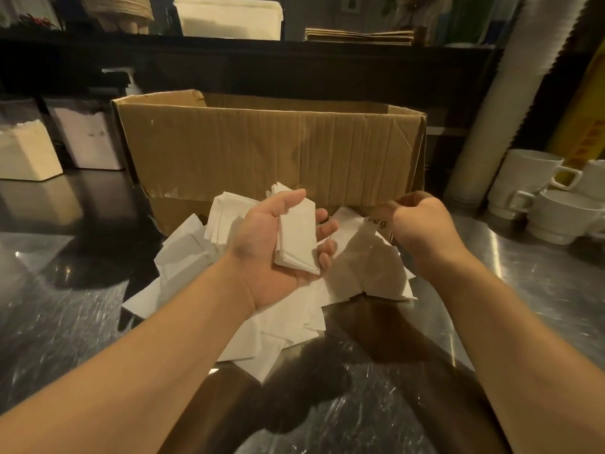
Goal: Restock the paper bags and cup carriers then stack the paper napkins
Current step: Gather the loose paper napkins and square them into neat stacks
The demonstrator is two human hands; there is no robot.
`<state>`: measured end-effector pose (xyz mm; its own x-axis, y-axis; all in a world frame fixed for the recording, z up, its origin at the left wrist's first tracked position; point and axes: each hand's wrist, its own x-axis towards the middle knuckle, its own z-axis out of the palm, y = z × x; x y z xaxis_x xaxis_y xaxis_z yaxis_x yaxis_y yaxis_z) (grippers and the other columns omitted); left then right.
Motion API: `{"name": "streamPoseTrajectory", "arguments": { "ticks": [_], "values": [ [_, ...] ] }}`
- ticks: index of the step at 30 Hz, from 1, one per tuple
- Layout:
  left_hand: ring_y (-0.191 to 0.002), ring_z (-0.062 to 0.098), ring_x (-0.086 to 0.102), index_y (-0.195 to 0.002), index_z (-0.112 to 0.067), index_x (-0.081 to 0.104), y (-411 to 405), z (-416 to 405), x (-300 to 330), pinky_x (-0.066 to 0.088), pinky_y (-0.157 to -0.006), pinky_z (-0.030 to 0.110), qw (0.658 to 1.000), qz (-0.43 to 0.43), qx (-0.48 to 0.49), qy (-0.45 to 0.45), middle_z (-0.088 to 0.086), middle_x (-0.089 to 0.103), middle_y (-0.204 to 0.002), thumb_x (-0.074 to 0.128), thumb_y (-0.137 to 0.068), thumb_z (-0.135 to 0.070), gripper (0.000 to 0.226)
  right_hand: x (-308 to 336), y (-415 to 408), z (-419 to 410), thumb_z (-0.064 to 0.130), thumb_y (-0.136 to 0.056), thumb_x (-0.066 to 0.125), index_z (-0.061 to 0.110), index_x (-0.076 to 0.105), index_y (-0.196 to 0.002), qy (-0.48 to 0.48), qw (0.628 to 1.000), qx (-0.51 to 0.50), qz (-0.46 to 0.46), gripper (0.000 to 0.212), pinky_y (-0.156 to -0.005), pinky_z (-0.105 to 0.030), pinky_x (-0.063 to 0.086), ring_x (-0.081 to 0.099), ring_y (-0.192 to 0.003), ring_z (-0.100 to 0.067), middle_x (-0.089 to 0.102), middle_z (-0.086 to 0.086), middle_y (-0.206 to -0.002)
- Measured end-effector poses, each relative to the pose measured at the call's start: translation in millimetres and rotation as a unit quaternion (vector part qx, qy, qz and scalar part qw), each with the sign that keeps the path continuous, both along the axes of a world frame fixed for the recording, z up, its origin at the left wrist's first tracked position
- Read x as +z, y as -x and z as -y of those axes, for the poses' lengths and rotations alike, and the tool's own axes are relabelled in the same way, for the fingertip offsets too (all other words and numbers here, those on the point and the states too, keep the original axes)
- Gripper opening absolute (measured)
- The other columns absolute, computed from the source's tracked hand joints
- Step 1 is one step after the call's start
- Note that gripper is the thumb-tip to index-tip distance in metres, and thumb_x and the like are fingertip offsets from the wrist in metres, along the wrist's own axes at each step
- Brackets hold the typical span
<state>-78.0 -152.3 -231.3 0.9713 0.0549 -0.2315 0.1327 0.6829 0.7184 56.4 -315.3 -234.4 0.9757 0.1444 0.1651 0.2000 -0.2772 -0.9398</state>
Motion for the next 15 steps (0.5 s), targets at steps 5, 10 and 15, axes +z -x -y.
{"name": "streamPoseTrajectory", "arguments": {
  "ticks": [5, 10, 15],
  "values": [
    [-0.08, 0.026, 0.061, -0.119, -0.01, 0.067, -1.6, -0.1, -1.4, 0.05, -0.071, 0.035, 0.999, -0.023, 0.032, -0.016, 0.015, 0.071, -0.103, 0.068, -0.074, -0.037, 0.053, -5.5, -5.4, -3.4, 0.038, -0.092, 0.069, 0.023, 0.067, -0.11, 0.187, 0.982, 0.024, -0.029, 0.023, -0.067, -0.034, 0.054, 0.065, -0.086, -0.018, 0.069, 0.001, -0.099],
    [-0.082, 0.026, 0.061, -0.12, -0.01, 0.068, -0.6, 1.5, -0.3, 0.051, -0.07, 0.035, 0.999, -0.031, 0.033, -0.03, 0.014, 0.072, -0.103, 0.067, -0.076, -0.038, 0.052, -5.7, -0.6, -14.4, 0.051, -0.093, 0.064, 0.033, 0.055, -0.104, 0.311, 0.949, 0.05, -0.017, 0.023, -0.093, -0.047, 0.054, 0.062, -0.101, -0.027, 0.062, 0.003, -0.104],
    [-0.079, 0.025, 0.062, -0.123, -0.011, 0.067, -0.6, 1.3, -1.5, 0.051, -0.07, 0.035, 0.999, -0.028, 0.026, -0.038, 0.014, 0.072, -0.103, 0.068, -0.07, -0.037, 0.059, -10.5, 1.6, -14.5, 0.047, -0.092, 0.069, 0.035, 0.056, -0.106, 0.234, 0.971, 0.05, 0.016, 0.023, -0.101, -0.051, 0.05, 0.06, -0.107, -0.027, 0.062, 0.005, -0.109]
  ]
}}
